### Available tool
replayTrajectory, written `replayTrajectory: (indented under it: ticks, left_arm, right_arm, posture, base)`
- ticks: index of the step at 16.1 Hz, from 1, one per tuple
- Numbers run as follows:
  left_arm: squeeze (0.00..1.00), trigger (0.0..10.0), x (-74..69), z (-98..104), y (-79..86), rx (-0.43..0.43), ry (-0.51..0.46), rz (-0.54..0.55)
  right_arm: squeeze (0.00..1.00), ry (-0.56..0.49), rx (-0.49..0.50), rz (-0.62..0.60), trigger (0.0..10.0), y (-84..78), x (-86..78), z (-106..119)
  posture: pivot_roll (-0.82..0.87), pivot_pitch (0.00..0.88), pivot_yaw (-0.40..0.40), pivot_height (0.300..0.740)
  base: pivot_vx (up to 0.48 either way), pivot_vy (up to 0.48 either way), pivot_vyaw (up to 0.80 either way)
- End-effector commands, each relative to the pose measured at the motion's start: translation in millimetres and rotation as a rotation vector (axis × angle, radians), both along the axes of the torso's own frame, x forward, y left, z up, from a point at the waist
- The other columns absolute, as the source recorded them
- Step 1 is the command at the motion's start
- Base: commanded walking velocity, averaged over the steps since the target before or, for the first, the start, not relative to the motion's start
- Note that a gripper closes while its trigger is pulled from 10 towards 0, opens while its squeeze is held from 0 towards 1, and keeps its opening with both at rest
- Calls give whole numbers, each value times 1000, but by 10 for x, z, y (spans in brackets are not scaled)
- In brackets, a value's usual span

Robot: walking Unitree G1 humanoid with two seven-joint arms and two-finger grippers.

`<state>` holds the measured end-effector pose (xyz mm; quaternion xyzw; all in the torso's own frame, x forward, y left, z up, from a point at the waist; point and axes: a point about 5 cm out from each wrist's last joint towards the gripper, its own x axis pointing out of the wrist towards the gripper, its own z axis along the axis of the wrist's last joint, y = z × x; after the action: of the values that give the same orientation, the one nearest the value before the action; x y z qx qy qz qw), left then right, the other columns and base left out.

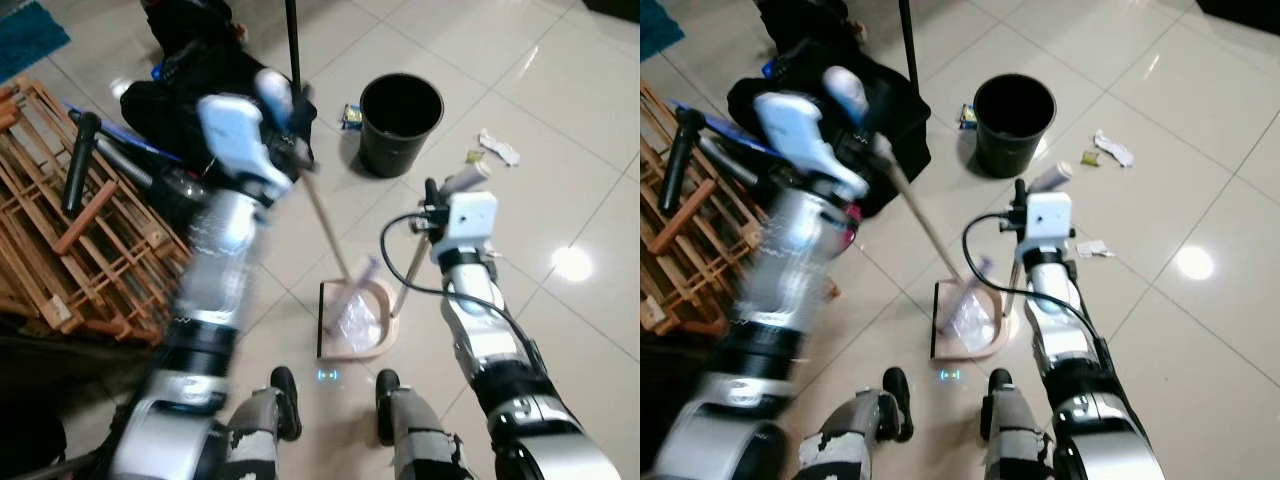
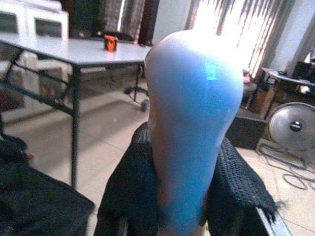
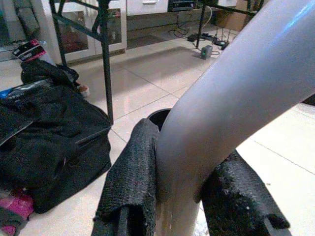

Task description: Sweep floor

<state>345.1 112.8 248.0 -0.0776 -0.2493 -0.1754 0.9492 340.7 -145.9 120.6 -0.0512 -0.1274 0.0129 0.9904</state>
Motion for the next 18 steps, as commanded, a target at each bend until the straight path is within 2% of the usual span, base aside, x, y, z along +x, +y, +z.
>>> replayTrajectory:
  ticks: [1, 2, 3, 4, 5, 6, 7, 8, 9, 12, 14, 16, 18]
  left_arm:
    - [0, 10000, -59, 157, 27, -40, -40, -30]
    - [0, 10000, -73, 311, 112, -70, -60, -37]
    - [0, 10000, -65, 444, 216, -58, -69, -27]
    - [0, 10000, -50, 455, 252, -34, -57, -20]
    - [0, 10000, -29, 450, 314, 30, -38, 8]
    - [0, 10000, 13, 339, 376, 129, 22, 55]
    - [0, 10000, 49, 116, 408, 231, 128, 113]
    - [0, 10000, 53, 0, 411, 253, 182, 140]
    - [0, 10000, 7, -158, 374, 254, 240, 113]
    - [0, 10000, -166, -545, 265, 248, 327, 100]
    - [0, 10000, -392, -823, 167, 279, 388, 84]
    - [0, 10000, -505, -836, 132, 301, 375, 101]
    - [0, 10000, -526, -812, 115, 308, 365, 105]
  right_arm:
    - [0, 145, -20, -2, 10000, -59, -119, -322]
    - [0, 136, -8, -6, 10000, -109, -146, -320]
    - [0, 126, 4, -11, 10000, -171, -187, -321]
    - [0, 123, 17, -20, 10000, -198, -201, -319]
    - [0, 120, 42, -35, 10000, -242, -228, -308]
    - [0, 128, 95, -38, 10000, -278, -263, -284]
    - [0, 128, 139, -51, 10000, -328, -295, -197]
    - [0, 119, 141, -54, 10000, -361, -299, -126]
    - [0, 104, 148, -71, 10000, -413, -323, 3]
    - [0, 93, 131, -94, 10000, -503, -382, 361]
    - [0, 20, 81, -54, 10000, -467, -491, 711]
    - [0, 6, 76, -45, 10000, -450, -598, 847]
    - [0, 1, 103, -67, 10000, -472, -625, 877]
  posture:
    - [-1, 333, 33, 740]
    - [3, 309, 30, 740]
    - [5, 290, 28, 740]
    - [6, 270, 28, 740]
    - [7, 250, 28, 740]
    - [5, 227, 27, 740]
    - [-11, 199, 28, 740]
    - [-25, 181, 27, 740]
    - [-34, 171, 28, 740]
    - [-62, 146, 24, 740]
    - [-83, 134, 15, 740]
    - [-67, 129, 12, 740]
    - [-54, 117, 17, 740]
  base:
    - [0, 0, 0]
    - [0, 0, 0]
    - [0, 0, 0]
    - [0, 0, 0]
    - [0, 0, 0]
    - [0, 0, 0]
    - [0, 0, 0]
    - [0, 0, 0]
    - [0, 0, 0]
    - [0, 0, 0]
    - [0, 0, 0]
    - [0, 0, 0]
    - [0, -135, 0]
